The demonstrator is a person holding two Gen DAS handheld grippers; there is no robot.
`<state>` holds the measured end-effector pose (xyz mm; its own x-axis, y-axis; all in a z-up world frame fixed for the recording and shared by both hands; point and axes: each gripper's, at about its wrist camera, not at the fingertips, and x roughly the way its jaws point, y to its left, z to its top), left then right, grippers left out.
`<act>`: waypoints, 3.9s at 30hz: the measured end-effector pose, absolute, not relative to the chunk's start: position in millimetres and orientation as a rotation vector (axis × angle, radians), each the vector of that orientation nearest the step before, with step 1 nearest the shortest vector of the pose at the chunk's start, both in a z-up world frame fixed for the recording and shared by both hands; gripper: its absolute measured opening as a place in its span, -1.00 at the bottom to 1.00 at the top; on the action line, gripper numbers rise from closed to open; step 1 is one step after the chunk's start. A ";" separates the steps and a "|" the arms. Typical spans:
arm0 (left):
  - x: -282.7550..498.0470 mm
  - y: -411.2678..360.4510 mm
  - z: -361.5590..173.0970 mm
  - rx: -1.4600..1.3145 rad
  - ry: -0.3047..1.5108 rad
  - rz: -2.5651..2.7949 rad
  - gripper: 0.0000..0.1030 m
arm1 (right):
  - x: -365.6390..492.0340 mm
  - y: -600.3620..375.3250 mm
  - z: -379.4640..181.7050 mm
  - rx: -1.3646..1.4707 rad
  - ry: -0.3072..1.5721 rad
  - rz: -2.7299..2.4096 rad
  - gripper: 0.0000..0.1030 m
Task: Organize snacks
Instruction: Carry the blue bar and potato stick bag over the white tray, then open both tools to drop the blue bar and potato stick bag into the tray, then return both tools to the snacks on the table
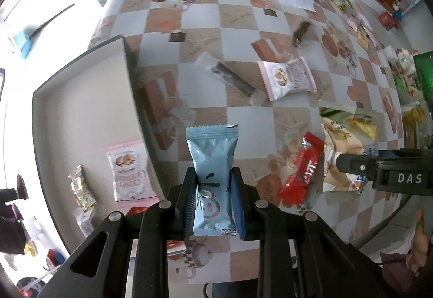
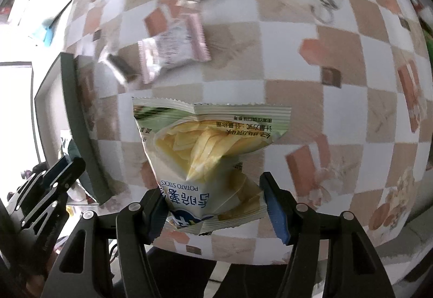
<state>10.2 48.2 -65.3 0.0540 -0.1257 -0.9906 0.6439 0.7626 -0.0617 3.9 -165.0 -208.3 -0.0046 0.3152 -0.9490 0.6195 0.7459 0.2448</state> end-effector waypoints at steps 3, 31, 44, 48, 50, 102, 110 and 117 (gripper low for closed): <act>17.9 58.9 -63.7 0.438 1.401 -0.593 -0.47 | 14.7 -153.5 -203.0 0.740 1.604 -0.249 0.26; 63.0 176.8 -79.7 0.216 1.450 -0.297 -0.47 | 105.9 -59.9 -178.5 0.547 1.630 -0.012 0.26; 72.7 209.6 -102.0 0.154 1.499 -0.173 -0.47 | 147.8 -26.0 -178.9 0.489 1.653 0.089 0.26; 80.5 214.5 -106.4 0.148 1.501 -0.147 -0.47 | 156.5 -19.5 -183.3 0.480 1.650 0.105 0.26; 86.1 214.3 -109.8 0.150 1.500 -0.133 -0.47 | 161.5 -18.4 -185.8 0.480 1.648 0.109 0.26; 24.4 69.7 -76.3 0.465 1.429 -0.508 0.54 | -65.0 -290.6 -234.2 0.913 1.639 -0.541 0.77; 44.8 43.0 -79.6 0.356 1.479 -0.490 0.54 | -82.4 -284.3 -248.5 0.790 1.724 -0.495 0.88; 65.0 -3.6 -91.8 0.285 1.509 -0.436 0.54 | -133.3 -283.3 -246.9 0.679 1.757 -0.495 0.89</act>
